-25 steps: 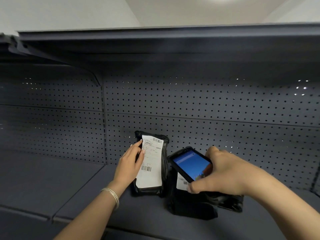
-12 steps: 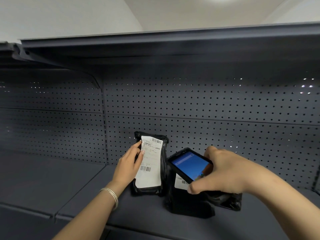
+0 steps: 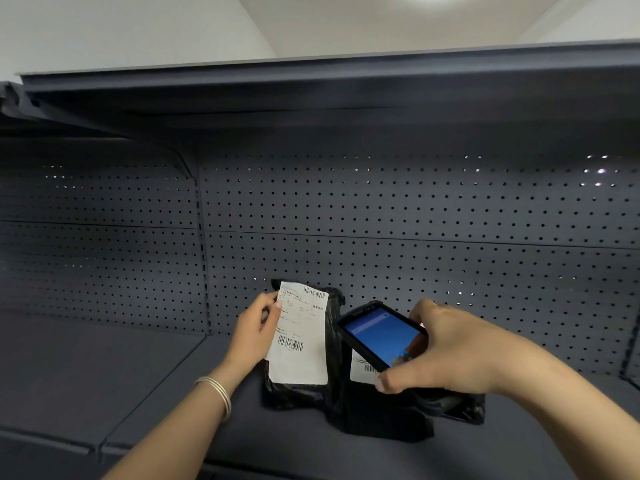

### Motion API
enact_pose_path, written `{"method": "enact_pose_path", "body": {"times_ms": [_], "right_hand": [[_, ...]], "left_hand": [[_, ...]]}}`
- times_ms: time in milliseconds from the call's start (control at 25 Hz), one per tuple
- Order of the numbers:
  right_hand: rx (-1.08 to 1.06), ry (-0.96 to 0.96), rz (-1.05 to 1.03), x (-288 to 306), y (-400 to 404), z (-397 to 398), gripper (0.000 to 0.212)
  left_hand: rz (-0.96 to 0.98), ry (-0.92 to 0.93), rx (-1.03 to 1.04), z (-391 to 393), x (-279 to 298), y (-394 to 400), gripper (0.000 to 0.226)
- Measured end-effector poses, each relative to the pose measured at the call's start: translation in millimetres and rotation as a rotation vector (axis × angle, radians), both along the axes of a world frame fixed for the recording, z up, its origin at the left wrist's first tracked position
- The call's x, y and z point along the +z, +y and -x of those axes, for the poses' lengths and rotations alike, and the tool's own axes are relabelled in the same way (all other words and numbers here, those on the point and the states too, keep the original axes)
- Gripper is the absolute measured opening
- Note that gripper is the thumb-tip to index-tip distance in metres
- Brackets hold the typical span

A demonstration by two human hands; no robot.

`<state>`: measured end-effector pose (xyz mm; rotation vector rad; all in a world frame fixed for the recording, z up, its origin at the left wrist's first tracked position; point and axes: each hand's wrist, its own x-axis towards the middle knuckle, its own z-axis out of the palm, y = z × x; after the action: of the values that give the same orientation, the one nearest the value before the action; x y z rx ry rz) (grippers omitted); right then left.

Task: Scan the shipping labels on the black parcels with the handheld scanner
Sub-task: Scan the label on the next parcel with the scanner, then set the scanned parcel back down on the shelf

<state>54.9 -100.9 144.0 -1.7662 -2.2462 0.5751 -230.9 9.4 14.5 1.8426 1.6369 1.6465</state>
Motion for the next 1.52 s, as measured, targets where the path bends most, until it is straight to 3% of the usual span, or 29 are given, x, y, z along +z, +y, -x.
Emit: {"method": "enact_pose_path", "body": {"times_ms": [200,520,760,920,1240,1520], "right_hand": [[-0.050,0.021,0.012,-4,10,2,0.073],[-0.148,0.042,0.033,-18,33,16,0.072],[-0.175,0.063,0.033,-27,42,32,0.072],[-0.194,0.112,0.012,-30,46,35,0.076],[-0.333,0.199,-0.070,-52,61,-11,0.073],[-0.421,0.194,-0.089,-80,80,-115,0.074]], "left_hand": [[0.192,-0.186,-0.044,2,-17,23,0.030],[0.348,-0.141,-0.069,15,-50,73,0.038],[0.339,-0.234,-0.137,19,-52,79,0.013],[0.240,-0.260,-0.130,13,-34,71,0.029],[0.165,-0.323,-0.432,-72,10,38,0.021],[0.189,-0.309,-0.487,-181,5,26,0.017]]}}
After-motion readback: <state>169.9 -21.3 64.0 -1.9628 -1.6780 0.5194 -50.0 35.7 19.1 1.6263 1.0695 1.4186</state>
